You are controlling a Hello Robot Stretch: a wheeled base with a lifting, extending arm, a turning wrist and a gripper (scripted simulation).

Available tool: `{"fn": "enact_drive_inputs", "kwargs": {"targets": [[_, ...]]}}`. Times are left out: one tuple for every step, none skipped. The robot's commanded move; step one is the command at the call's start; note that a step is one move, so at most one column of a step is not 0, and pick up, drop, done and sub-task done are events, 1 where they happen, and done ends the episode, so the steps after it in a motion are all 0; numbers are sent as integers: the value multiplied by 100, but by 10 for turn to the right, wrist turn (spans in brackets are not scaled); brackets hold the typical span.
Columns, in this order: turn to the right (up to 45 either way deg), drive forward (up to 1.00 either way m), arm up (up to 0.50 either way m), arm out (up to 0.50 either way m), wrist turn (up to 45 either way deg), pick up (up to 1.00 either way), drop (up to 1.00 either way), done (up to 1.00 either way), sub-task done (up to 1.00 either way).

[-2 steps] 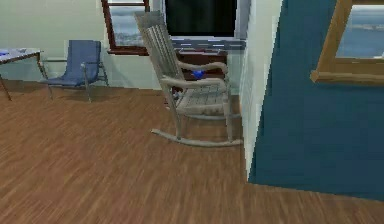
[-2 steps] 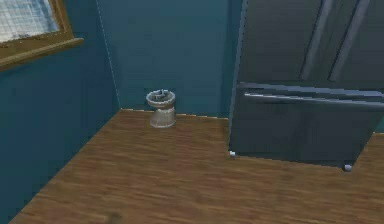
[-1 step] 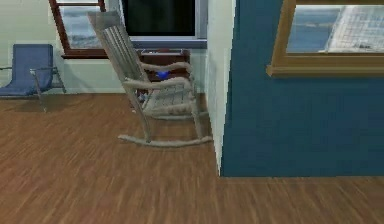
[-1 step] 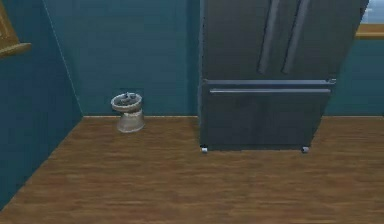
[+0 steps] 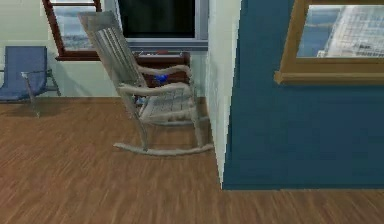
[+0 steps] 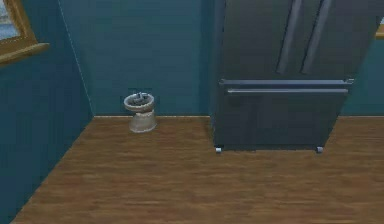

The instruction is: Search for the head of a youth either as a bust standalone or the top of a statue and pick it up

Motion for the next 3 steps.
{"fn": "enact_drive_inputs", "kwargs": {"targets": [[-420,0,0,0,0,0,0,0,0],[0,45,0,0,0,0,0,0,0],[-180,0,0,0,0,0,0,0,0]]}}
